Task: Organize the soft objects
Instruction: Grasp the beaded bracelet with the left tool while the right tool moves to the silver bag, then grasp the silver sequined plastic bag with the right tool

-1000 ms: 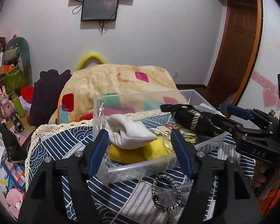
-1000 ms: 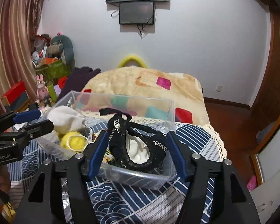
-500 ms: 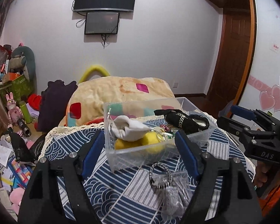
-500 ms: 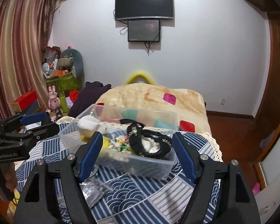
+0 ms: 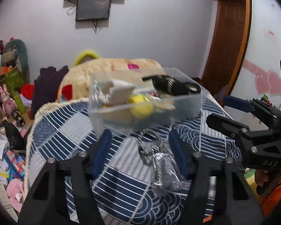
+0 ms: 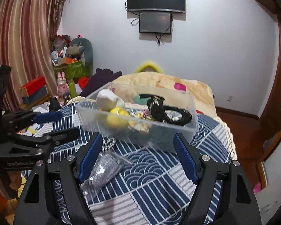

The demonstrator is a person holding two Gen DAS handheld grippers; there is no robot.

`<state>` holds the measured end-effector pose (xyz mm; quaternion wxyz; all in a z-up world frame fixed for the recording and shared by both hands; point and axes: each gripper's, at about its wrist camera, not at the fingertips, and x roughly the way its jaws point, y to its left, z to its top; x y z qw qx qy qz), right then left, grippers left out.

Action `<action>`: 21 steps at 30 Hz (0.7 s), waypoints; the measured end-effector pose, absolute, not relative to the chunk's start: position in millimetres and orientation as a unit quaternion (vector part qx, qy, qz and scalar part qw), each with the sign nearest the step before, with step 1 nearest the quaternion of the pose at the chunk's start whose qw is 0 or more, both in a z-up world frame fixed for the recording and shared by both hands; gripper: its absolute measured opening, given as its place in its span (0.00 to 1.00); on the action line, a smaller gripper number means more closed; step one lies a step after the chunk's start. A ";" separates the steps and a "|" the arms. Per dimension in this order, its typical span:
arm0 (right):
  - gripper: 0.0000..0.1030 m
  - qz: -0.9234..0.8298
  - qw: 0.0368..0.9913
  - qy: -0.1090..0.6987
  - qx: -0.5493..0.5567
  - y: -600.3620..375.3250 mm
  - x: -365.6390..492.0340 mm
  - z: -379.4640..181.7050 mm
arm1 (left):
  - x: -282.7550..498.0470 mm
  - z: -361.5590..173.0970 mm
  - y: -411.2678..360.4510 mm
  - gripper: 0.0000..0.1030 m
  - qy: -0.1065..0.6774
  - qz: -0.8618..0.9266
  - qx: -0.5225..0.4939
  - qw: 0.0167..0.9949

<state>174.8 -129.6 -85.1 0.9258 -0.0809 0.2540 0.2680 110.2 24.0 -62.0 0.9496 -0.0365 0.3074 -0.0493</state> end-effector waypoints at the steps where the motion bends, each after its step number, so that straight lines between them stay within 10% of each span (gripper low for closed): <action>1: 0.73 0.268 0.925 0.259 -0.078 -131.3 176.9 -87.8 | 111.7 -66.3 21.6 0.52 0.314 -0.056 -0.038 0.947; 21: 0.73 0.278 0.908 0.307 -0.057 -138.9 173.3 -114.3 | 128.9 -103.2 7.2 0.12 0.366 -0.102 -0.046 0.924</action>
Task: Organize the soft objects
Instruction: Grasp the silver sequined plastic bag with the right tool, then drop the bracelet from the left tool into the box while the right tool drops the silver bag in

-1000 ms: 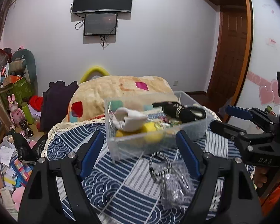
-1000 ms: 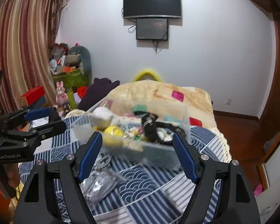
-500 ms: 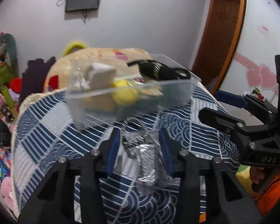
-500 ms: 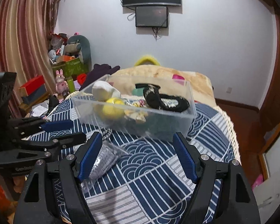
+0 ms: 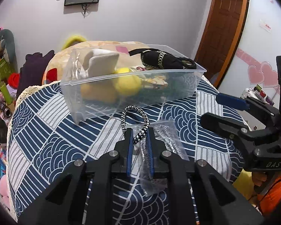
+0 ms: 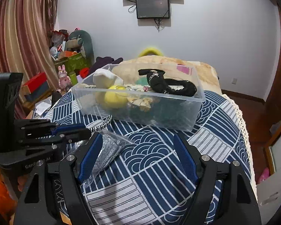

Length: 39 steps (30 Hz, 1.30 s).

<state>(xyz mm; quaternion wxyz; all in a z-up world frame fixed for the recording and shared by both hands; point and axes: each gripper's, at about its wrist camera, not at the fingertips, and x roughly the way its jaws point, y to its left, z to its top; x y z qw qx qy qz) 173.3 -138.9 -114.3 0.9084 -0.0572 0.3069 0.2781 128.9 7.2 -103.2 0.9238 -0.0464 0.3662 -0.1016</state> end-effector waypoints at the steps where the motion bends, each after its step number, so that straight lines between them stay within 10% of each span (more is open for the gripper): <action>1: 0.73 0.280 0.907 0.309 -0.058 -137.8 172.7 -115.5 | 128.4 -103.0 9.2 0.11 0.366 -0.100 -0.048 0.924; 24: 0.72 0.344 0.849 0.400 -0.048 -92.7 179.9 -153.0 | 91.9 -104.2 45.0 0.09 0.359 -0.064 -0.077 0.928; 29: 0.31 0.356 0.846 0.395 -0.044 -94.7 176.3 -151.8 | 94.5 -108.9 42.7 0.06 0.364 -0.067 -0.077 0.926; 39: 0.19 0.338 0.873 0.351 -0.033 -111.5 171.9 -131.1 | 88.3 -83.1 37.7 0.05 0.329 -0.075 -0.070 0.939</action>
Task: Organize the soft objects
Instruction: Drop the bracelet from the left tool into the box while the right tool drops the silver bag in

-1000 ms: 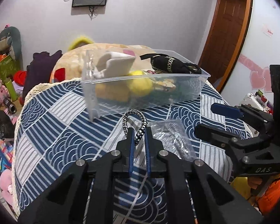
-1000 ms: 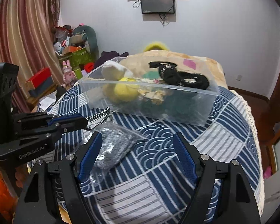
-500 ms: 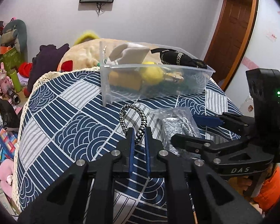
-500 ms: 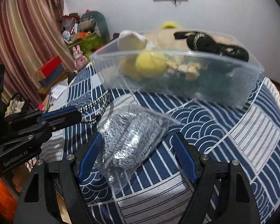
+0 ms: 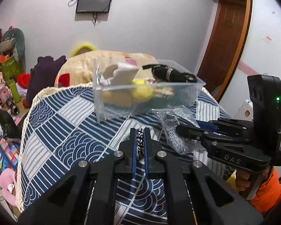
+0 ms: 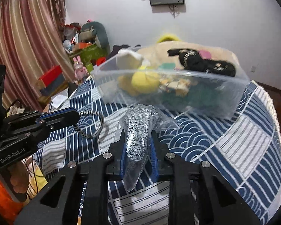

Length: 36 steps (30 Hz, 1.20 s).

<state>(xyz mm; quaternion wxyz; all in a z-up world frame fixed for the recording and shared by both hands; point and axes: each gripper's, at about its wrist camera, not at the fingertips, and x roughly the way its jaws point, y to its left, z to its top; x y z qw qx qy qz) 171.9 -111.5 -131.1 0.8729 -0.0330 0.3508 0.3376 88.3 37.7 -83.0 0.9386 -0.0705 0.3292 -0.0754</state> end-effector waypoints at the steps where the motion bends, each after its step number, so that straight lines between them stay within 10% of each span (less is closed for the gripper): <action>1: 0.19 0.337 0.875 0.346 -0.031 -113.8 171.5 -128.0 | 87.8 -80.4 37.0 0.05 0.326 -0.077 -0.070 0.940; 36: 0.19 0.295 0.925 0.239 -0.017 -122.8 208.3 -54.6 | 132.7 -5.3 64.6 0.05 0.234 -0.047 -0.076 0.968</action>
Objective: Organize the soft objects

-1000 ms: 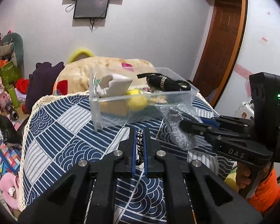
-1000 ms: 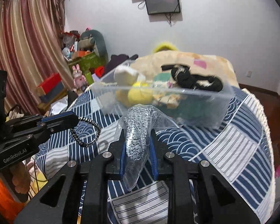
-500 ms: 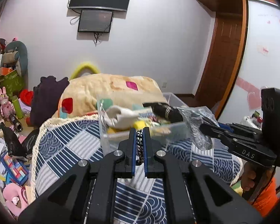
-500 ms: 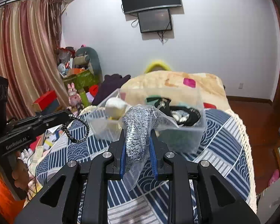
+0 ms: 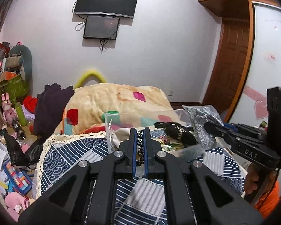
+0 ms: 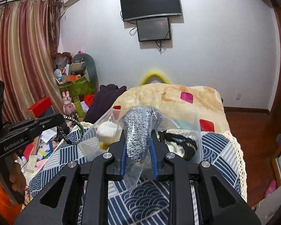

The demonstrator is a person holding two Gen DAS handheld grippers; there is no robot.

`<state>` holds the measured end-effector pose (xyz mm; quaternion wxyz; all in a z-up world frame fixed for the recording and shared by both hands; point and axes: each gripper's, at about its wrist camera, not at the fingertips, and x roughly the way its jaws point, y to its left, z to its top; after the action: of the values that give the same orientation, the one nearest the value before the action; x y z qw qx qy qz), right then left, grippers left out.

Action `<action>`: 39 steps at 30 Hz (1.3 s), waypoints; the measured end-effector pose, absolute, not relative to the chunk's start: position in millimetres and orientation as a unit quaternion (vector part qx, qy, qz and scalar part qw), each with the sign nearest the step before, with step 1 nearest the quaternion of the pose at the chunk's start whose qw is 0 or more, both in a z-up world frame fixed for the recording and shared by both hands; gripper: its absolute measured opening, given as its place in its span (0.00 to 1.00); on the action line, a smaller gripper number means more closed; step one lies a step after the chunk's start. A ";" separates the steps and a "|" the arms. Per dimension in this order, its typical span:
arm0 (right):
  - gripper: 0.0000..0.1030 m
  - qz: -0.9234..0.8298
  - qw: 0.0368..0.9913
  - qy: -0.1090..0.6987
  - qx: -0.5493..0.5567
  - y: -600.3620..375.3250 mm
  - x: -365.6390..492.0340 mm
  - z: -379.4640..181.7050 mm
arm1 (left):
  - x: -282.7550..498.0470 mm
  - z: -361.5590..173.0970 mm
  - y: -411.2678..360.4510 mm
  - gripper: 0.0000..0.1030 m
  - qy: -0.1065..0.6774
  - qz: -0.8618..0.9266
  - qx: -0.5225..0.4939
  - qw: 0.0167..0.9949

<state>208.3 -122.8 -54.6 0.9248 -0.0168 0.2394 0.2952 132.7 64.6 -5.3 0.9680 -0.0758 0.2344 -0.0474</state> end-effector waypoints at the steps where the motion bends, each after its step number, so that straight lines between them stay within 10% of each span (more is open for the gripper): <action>1: 0.19 0.294 0.925 0.240 -0.020 -119.3 212.1 -54.6 | 135.4 -6.6 64.0 0.05 0.234 -0.043 -0.073 0.968; 24: 0.22 0.279 0.902 0.320 -0.082 -77.1 256.4 -96.5 | 188.5 -65.6 58.9 0.07 0.312 -0.039 -0.087 0.945; 29: 0.45 0.273 0.908 0.301 -0.097 -82.1 244.7 -87.3 | 180.5 -64.7 56.4 0.17 0.315 -0.046 -0.084 0.944; 39: 0.59 0.271 0.927 0.244 -0.088 -106.2 215.2 -57.3 | 149.3 -43.7 56.7 0.41 0.283 -0.049 -0.089 0.954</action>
<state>215.2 -106.2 -57.3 0.9269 -0.0879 0.2445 0.2708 149.3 56.7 -43.7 0.9537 -0.0885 0.2831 -0.0493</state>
